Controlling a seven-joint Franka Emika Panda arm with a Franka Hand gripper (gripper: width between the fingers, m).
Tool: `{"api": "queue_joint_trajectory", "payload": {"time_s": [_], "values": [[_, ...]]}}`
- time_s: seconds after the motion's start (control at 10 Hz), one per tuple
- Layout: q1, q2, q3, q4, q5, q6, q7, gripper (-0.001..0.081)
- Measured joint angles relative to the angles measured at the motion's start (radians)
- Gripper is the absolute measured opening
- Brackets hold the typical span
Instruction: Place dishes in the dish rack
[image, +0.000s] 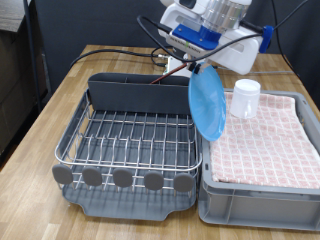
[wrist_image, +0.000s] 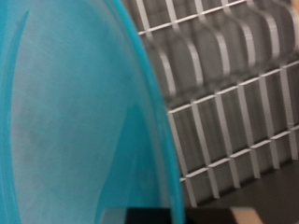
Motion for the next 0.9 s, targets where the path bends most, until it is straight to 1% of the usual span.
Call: {"api": "queue_joint_trajectory", "payload": {"time_s": [0.2, 0.3, 0.5, 0.7, 0.9], "values": [[-0.008, -0.014, -0.011, 0.042, -0.047, -0.080, -0.076, 0.0025], [-0.013, -0.022, -0.021, 0.055, -0.077, -0.094, -0.144, 0.0025], [-0.023, -0.040, -0.044, 0.061, -0.080, -0.086, -0.248, 0.0025], [-0.022, -0.033, -0.044, 0.060, -0.080, -0.086, -0.234, 0.0025], [-0.024, -0.032, -0.058, 0.051, -0.080, -0.055, -0.243, 0.0025]]}}
